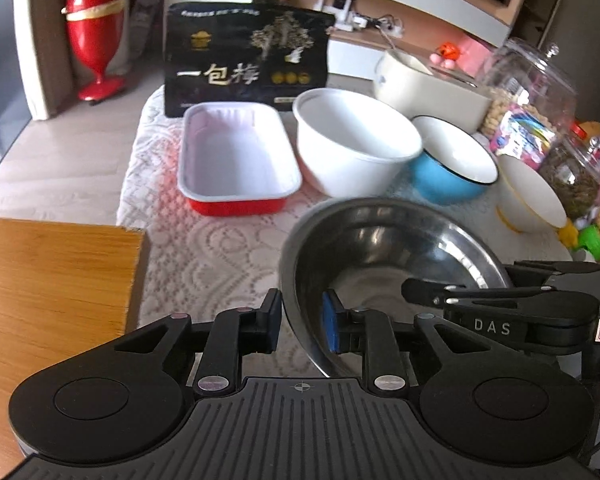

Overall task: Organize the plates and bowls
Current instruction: 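Reach the right tool to the stainless steel bowl and grasp its rim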

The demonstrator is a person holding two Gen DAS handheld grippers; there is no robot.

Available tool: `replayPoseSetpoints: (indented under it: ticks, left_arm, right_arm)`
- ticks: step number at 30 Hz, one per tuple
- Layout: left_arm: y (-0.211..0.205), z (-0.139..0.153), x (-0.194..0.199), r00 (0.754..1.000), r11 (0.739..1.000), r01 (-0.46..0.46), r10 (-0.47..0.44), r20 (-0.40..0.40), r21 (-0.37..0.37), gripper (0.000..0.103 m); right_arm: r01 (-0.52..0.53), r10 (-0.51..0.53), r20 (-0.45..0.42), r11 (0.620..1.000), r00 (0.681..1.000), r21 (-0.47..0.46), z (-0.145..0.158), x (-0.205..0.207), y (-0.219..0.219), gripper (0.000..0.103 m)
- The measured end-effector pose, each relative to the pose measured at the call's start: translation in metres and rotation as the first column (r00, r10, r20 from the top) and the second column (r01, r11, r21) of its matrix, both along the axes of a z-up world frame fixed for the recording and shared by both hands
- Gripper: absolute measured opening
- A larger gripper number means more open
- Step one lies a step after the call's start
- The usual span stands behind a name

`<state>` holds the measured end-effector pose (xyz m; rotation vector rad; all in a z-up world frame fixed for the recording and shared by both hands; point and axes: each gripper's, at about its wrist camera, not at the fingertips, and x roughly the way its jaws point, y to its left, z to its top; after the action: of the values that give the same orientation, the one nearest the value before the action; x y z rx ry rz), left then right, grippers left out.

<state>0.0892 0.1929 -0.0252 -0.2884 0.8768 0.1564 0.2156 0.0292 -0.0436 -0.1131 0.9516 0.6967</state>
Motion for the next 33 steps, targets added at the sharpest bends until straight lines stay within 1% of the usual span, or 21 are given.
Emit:
replayPoseSetpoints:
  ticks: [3, 7, 11, 15, 17, 19, 20, 23, 25, 27, 29, 33]
  left_arm:
    - [0.001, -0.004, -0.001, 1.000, 1.000, 0.006, -0.006, -0.015, -0.007, 0.022]
    - [-0.005, -0.004, -0.003, 1.000, 1.000, 0.027, -0.027, -0.011, 0.006, 0.022]
    - [-0.005, -0.004, -0.003, 1.000, 1.000, 0.020, -0.020, -0.007, 0.009, 0.022]
    - [-0.003, -0.003, -0.002, 1.000, 1.000, -0.006, 0.006, -0.004, 0.023, 0.022]
    - [-0.003, -0.003, -0.001, 1.000, 0.999, -0.018, 0.018, -0.008, 0.032, 0.022]
    - [-0.001, -0.002, -0.001, 0.999, 0.999, -0.036, 0.037, -0.016, 0.034, 0.022]
    - [0.000, -0.002, -0.002, 0.999, 0.999, -0.046, 0.046, -0.016, 0.026, 0.022]
    - [0.007, 0.002, -0.005, 0.998, 0.997, -0.066, 0.066, 0.006, -0.047, 0.022]
    - [0.005, 0.004, -0.006, 0.998, 0.995, -0.057, 0.059, 0.021, -0.077, 0.022]
    - [0.000, 0.004, -0.004, 0.999, 0.996, -0.046, 0.048, 0.023, -0.071, 0.022]
    - [-0.003, 0.002, -0.001, 0.998, 0.996, -0.054, 0.055, 0.015, -0.065, 0.022]
    - [-0.003, 0.001, 0.000, 0.996, 0.996, -0.085, 0.086, 0.017, -0.041, 0.022]
  right_arm:
    - [-0.001, 0.002, 0.035, 1.000, 0.999, -0.017, 0.001, 0.002, 0.005, 0.050]
    - [-0.006, 0.007, 0.048, 1.000, 0.999, -0.018, 0.003, 0.003, 0.004, 0.050]
    - [0.003, -0.003, 0.028, 1.000, 1.000, -0.019, -0.001, 0.002, -0.004, 0.049]
    - [0.020, -0.020, 0.015, 0.999, 1.000, -0.040, -0.008, 0.001, -0.012, 0.049]
    - [0.021, -0.021, 0.010, 0.999, 1.000, -0.030, -0.007, 0.000, -0.016, 0.046]
    - [0.026, -0.026, 0.009, 0.999, 1.000, -0.021, -0.006, -0.001, -0.018, 0.046]
    - [0.031, -0.031, 0.016, 0.999, 0.999, -0.017, -0.004, -0.002, -0.020, 0.046]
    - [0.051, -0.051, 0.053, 0.999, 0.997, 0.002, 0.004, -0.003, -0.026, 0.046]
    - [0.063, -0.064, 0.067, 0.998, 0.996, 0.012, 0.008, -0.003, -0.029, 0.046]
    - [0.074, -0.075, 0.064, 0.997, 0.995, 0.016, 0.008, -0.001, -0.031, 0.046]
    - [0.083, -0.083, 0.049, 0.996, 0.995, 0.014, 0.006, 0.001, -0.027, 0.048]
    - [0.010, -0.011, 0.030, 1.000, 0.999, 0.016, 0.001, 0.000, -0.008, 0.048]
